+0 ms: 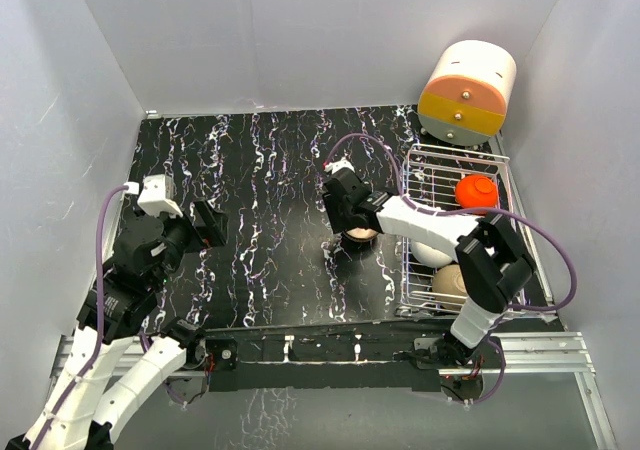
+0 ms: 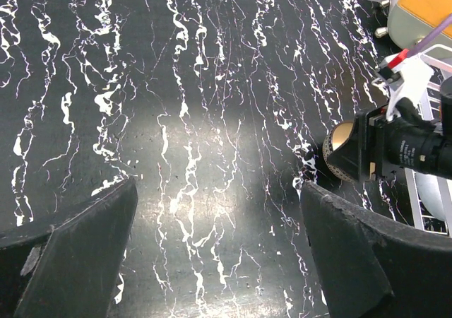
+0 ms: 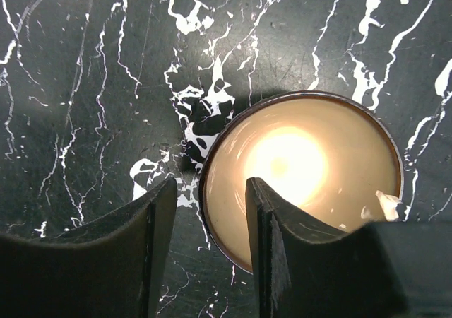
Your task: Load the bowls into the dish rack
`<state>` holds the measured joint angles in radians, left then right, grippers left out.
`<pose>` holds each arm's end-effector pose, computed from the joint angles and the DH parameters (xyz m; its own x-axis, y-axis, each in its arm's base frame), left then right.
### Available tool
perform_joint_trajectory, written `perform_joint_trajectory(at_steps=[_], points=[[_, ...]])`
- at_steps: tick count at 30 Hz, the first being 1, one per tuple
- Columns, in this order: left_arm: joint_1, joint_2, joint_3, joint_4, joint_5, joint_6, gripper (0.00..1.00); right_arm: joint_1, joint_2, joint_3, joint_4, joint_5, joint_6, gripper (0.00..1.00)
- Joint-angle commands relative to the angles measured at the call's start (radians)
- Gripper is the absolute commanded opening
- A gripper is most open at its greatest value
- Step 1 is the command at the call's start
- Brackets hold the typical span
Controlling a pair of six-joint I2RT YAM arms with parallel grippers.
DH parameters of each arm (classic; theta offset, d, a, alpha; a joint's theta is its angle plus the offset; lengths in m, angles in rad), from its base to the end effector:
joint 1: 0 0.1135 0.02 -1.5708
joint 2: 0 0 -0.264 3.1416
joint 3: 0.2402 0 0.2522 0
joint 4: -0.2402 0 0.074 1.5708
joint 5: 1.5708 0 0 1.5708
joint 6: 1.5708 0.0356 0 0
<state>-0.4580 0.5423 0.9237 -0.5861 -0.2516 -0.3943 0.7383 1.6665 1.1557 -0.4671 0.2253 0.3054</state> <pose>0.0982 -0.0385 0.3746 -0.2488 -0.2921 -0.9234 0.1235 0.9361 -0.3294 0.2635 0.2290 0.2187 -0.7545 -0.2903 -0.5886 -0.3532 0.9355 -0.0087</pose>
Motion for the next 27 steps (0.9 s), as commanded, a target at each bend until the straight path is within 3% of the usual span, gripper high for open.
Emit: perform_joint_trajectory(at_steps=[1,9,18,23,27], points=[[-0.002,-0.011,0.014,-0.015,-0.020,-0.002,0.97,0.014,0.028,0.043,0.040,0.001,-0.018,0.45],[-0.002,-0.004,0.009,-0.010,-0.021,0.002,0.97,0.019,0.050,0.030,0.049,0.026,-0.011,0.33],[-0.003,-0.011,0.007,-0.018,-0.027,0.003,0.97,0.022,0.105,0.036,0.032,0.069,-0.013,0.30],[-0.002,-0.007,0.009,-0.015,-0.027,0.006,0.97,0.023,0.093,0.035,0.036,0.082,-0.015,0.15],[-0.002,-0.005,0.010,-0.011,-0.028,0.007,0.97,0.023,0.037,0.023,0.065,0.052,-0.006,0.09]])
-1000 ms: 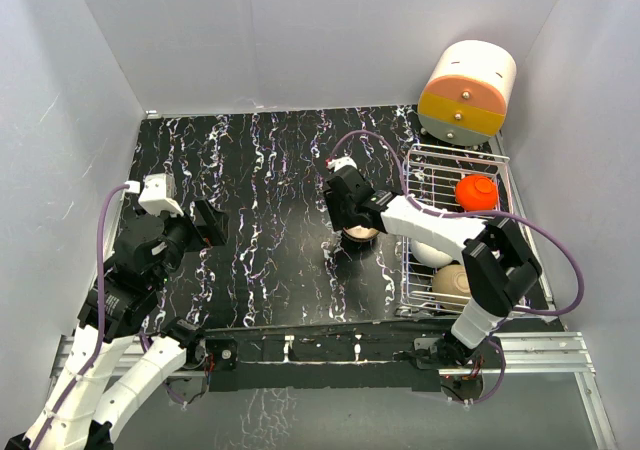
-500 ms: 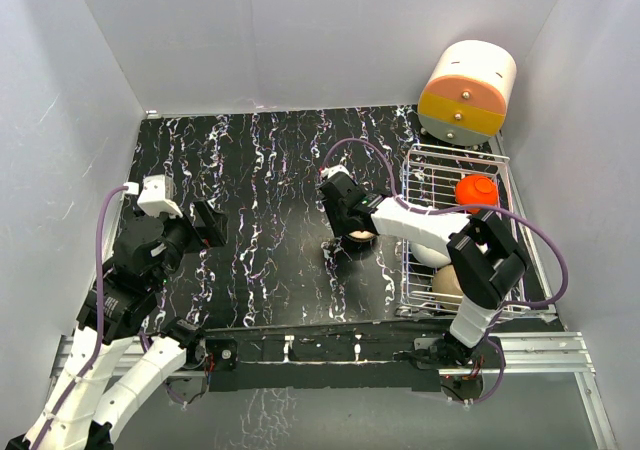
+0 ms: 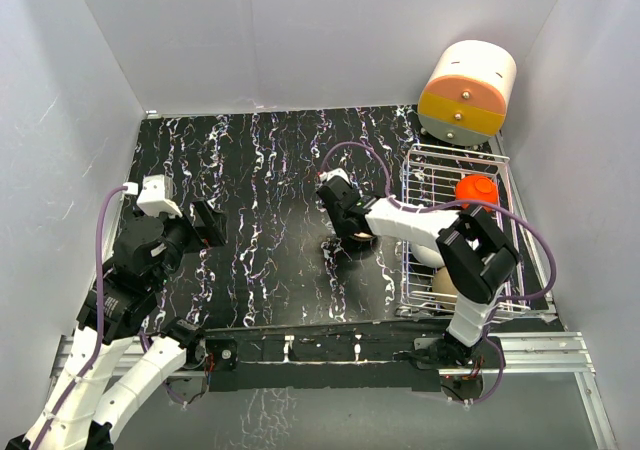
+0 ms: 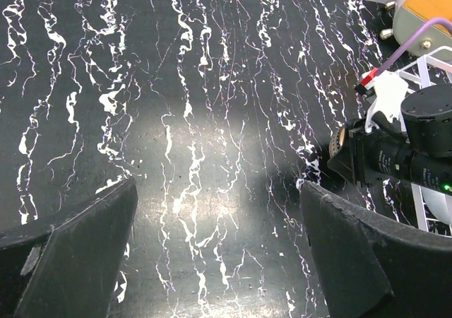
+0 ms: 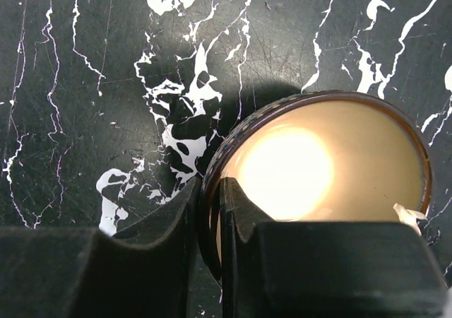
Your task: Load the bowls into the dish rack
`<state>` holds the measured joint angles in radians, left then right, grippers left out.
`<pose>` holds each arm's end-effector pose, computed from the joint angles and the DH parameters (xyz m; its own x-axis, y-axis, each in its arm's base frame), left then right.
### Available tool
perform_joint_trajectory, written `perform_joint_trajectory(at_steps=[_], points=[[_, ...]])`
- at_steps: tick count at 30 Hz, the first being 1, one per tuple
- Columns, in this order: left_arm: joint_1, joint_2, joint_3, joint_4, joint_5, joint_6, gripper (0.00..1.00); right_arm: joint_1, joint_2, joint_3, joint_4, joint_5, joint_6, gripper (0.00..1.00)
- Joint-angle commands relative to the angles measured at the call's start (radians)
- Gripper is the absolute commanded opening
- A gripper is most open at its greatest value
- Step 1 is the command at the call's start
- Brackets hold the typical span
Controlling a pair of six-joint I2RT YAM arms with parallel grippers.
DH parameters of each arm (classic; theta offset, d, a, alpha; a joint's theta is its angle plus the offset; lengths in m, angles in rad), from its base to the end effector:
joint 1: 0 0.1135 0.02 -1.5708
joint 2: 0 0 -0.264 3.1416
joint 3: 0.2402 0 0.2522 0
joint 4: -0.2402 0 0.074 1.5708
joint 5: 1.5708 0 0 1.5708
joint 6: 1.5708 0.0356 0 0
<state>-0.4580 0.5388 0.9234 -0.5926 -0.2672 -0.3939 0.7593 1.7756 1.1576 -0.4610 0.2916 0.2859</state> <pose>0.0974 -0.0375 0.3741 -0.2458 -0.2915 -0.9244 0.1088 0.9394 -0.3252 0.2675 0.2398 0.1837 -0.7716 -0.3599 -0.5245 -0.3578 0.9273 -0.1100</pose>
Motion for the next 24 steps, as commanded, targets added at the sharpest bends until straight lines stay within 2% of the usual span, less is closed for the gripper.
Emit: perform_joint_trajectory(at_steps=[1,7,10,12,17,21,24], points=[[-0.002,-0.002,0.012,-0.006,-0.013,0.006,0.97,0.002,-0.095,0.014,0.076,-0.036,0.016,0.08],[-0.002,-0.003,0.014,-0.012,-0.015,0.009,0.97,-0.008,-0.296,-0.037,0.233,-0.194,0.035,0.08],[-0.002,-0.007,0.015,-0.014,-0.014,0.007,0.97,-0.059,-0.403,-0.068,0.302,-0.292,0.069,0.08],[-0.001,-0.009,0.015,-0.015,-0.012,0.006,0.97,-0.135,-0.476,-0.103,0.353,-0.381,0.108,0.08],[-0.002,-0.013,0.013,-0.012,-0.007,0.004,0.97,-0.414,-0.639,-0.229,0.523,-0.679,0.261,0.08],[-0.001,-0.012,0.023,-0.009,-0.001,0.006,0.97,-0.598,-0.668,-0.276,0.598,-0.830,0.336,0.08],[-0.002,-0.013,0.032,-0.017,-0.003,0.009,0.97,-0.727,-0.671,-0.343,0.715,-0.939,0.436,0.08]])
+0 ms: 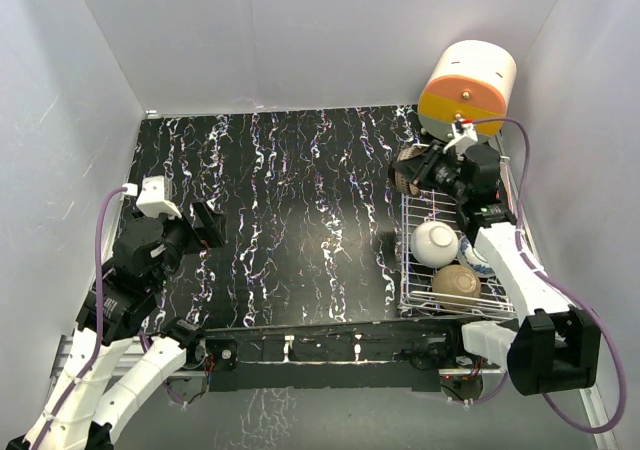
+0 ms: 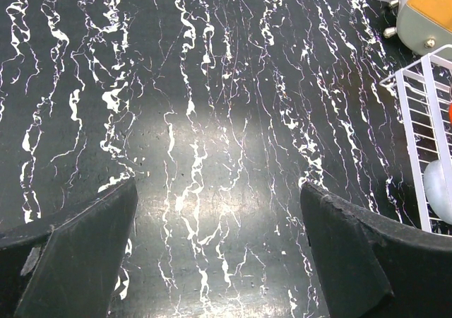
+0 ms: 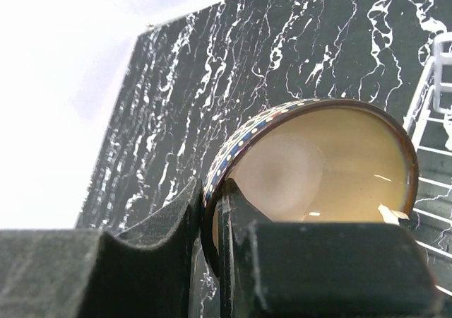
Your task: Load the bowls into the dish rack
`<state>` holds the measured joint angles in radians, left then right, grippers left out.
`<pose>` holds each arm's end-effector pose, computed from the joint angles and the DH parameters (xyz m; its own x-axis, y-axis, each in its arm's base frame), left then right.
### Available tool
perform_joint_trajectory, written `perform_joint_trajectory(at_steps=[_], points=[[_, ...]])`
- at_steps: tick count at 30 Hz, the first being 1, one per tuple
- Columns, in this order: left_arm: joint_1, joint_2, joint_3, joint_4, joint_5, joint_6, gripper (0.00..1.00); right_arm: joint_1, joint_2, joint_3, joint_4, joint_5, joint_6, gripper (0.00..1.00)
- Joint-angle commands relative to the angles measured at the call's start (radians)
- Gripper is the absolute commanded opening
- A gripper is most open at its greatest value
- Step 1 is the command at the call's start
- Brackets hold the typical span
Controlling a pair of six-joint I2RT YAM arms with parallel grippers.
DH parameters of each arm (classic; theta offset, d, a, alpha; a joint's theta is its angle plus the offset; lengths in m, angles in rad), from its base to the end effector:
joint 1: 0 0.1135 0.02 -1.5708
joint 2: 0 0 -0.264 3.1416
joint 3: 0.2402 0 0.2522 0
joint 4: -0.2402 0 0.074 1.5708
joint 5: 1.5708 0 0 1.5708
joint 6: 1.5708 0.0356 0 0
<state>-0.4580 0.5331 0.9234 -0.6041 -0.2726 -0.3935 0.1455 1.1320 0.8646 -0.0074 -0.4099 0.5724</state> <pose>0.0959 -0.0366 0.3734 -0.2485 -0.2892 -0.9245 0.1024 0.9412 -0.3219 0.2578 0.0521 0.3167 -0.5033 0.4283 -0.7505 -0.2854 0.7374 0.6122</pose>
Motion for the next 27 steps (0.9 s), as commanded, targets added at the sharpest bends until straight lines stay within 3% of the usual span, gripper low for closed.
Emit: perform_joint_trajectory(at_steps=[1,8,18,21,27], points=[[-0.002,-0.008,0.034,-0.007,0.001,0.008,0.97,-0.161,-0.027,-0.082,0.323,-0.281,0.195,0.08],[-0.002,-0.018,0.050,-0.029,-0.007,0.010,0.97,-0.405,0.077,-0.342,0.940,-0.465,0.621,0.08],[-0.001,-0.010,0.066,-0.031,-0.007,0.008,0.97,-0.450,0.396,-0.409,1.532,-0.470,0.922,0.08],[-0.002,-0.005,0.069,-0.031,-0.009,0.009,0.97,-0.456,0.475,-0.405,1.629,-0.450,0.960,0.08],[-0.001,0.007,0.083,-0.036,-0.021,0.023,0.97,-0.460,0.574,-0.405,1.642,-0.416,0.952,0.08]])
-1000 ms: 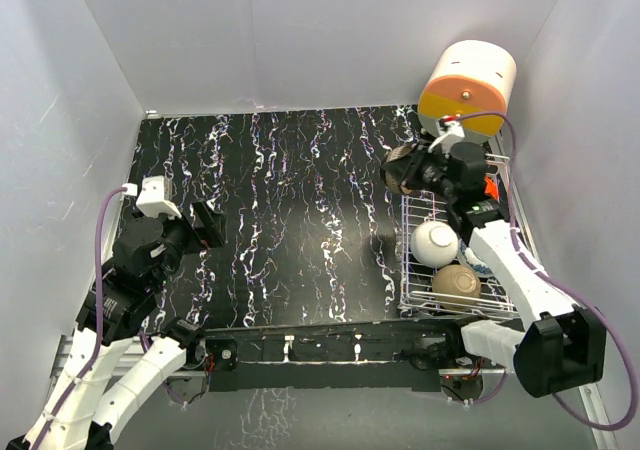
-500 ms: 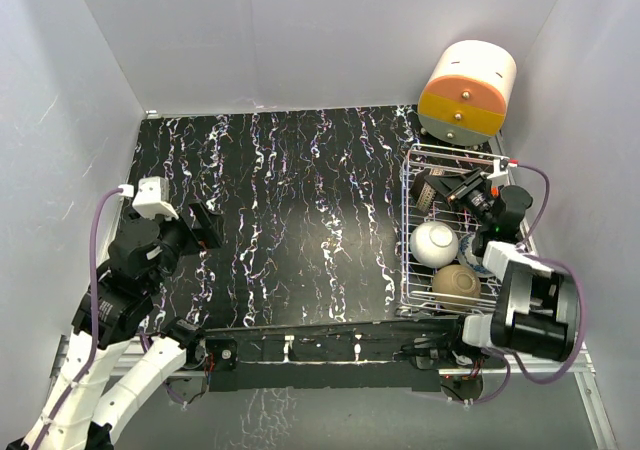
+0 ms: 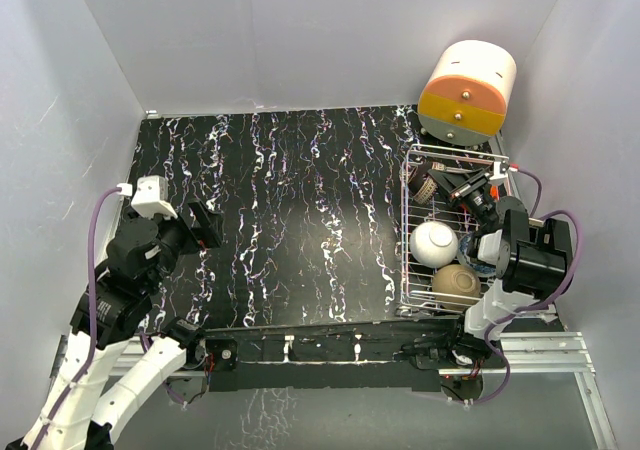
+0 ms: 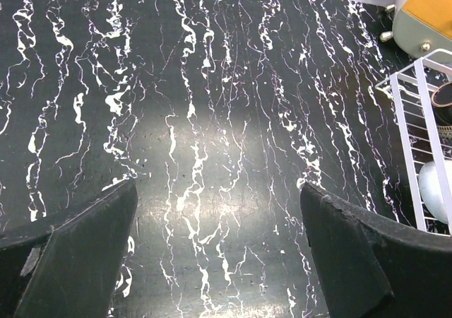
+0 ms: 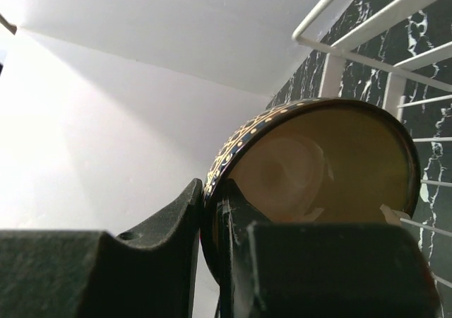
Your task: Load the bowls into the dish rack
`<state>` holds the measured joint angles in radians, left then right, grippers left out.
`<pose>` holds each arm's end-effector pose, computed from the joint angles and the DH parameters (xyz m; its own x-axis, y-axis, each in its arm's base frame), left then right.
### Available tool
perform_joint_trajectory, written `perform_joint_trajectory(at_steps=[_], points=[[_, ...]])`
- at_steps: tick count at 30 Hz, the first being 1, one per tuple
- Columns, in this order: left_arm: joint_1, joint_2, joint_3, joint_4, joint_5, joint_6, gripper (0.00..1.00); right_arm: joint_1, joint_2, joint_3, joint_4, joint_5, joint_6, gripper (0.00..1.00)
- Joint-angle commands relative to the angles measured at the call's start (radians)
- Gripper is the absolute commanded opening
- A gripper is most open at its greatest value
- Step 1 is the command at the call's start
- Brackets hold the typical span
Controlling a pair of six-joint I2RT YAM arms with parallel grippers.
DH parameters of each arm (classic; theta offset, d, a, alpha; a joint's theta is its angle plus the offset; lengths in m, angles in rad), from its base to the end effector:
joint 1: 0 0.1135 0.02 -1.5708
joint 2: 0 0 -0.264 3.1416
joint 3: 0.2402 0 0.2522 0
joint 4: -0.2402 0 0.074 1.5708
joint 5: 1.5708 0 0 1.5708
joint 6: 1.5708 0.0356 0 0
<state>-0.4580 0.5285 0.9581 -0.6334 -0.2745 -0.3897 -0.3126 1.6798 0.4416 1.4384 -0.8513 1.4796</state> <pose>0.0902 -0.0337 0.3813 -0.2392 -0.2898 -0.9267 0.1045 0.9412 -0.3213 0.2755 -0.0609 0.1834 -0.4794 0.8446 -0.2382 -0.2339 0.1387 0.9623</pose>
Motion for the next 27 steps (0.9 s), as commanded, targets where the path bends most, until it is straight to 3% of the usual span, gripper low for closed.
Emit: perform_joint_trajectory(at_steps=[1,6,18,27], points=[[-0.002,0.014,0.050,-0.007,-0.021,0.022,0.97,-0.002,0.034,0.014,0.189,0.034,0.046,0.08],[-0.002,0.025,0.050,0.002,-0.021,0.024,0.97,-0.003,0.055,-0.003,0.150,0.079,0.045,0.09],[-0.002,0.031,0.038,0.006,-0.021,0.022,0.97,-0.003,-0.036,-0.026,-0.166,0.124,-0.078,0.15],[-0.002,0.030,0.034,0.000,-0.020,0.020,0.97,-0.010,-0.042,-0.134,-0.173,0.114,-0.070,0.22]])
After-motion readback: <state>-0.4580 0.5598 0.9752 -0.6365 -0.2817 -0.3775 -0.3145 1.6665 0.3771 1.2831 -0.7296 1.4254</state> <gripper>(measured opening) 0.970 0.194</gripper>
